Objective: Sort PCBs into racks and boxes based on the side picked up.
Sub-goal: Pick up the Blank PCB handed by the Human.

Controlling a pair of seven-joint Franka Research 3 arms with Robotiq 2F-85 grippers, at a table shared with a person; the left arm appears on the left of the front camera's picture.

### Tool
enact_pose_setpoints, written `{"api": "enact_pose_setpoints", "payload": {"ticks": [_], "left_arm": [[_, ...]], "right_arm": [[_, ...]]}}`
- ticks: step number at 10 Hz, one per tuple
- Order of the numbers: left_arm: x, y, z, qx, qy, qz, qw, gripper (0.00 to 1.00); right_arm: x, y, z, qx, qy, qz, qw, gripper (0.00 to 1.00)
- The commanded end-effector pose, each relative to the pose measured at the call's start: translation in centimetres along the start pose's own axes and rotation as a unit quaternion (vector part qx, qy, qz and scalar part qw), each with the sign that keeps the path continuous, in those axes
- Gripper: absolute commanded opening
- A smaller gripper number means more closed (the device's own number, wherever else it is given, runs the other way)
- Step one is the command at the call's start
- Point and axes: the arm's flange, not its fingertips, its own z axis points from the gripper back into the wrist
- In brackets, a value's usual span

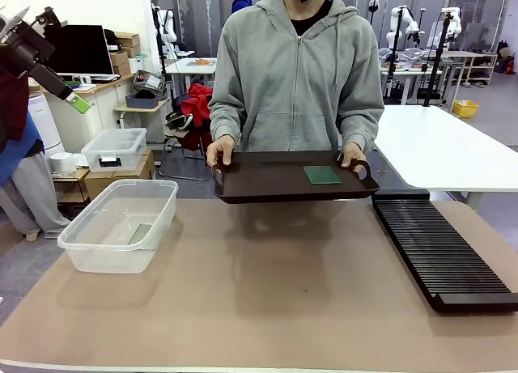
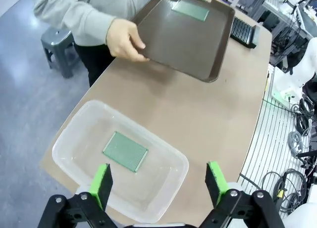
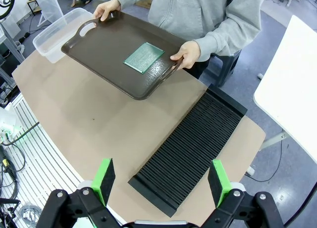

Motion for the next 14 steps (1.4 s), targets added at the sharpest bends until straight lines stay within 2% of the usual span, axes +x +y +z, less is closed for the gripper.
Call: {"api": "enact_pose_setpoints", "payload": {"ticks": [1, 2, 5, 8, 13, 14], "left_arm": [[-1.0, -0.3, -0.8, -0.006, -0.034, -0.001, 0.999, 1.0], [0.0, 0.0, 0.0, 0.0, 0.0, 0.0, 1.0, 1.0], [0.0, 0.0, 0.0, 0.0, 0.0, 0.0, 1.0, 1.0], [-0.1, -0.6, 0.1, -0.007, -0.043, -0.005, 0.999, 1.0], [0.5, -1.4, 0.5, -0.003, -0.05, -0.031, 0.998, 1.0], [0.8, -1.0, 0.9, 0.0, -0.03, -0.01, 1.0, 1.0]], "right_arm": [[0.0, 0.2, -0.1, 0.0, -0.002, -0.003, 1.0, 1.0], [0.0, 0.2, -0.1, 0.0, -0.002, -0.003, 1.0, 1.0], [0.0, 0.2, -0.1, 0.0, -0.002, -0.003, 1.0, 1.0], [0.0, 0.2, -0.1, 0.0, -0.002, -0.003, 1.0, 1.0], [0.0, 0.2, -0.1, 0.0, -0.002, -0.003, 1.0, 1.0], [0.0, 0.2, -0.1, 0.0, -0.002, -0.003, 1.0, 1.0]]}}
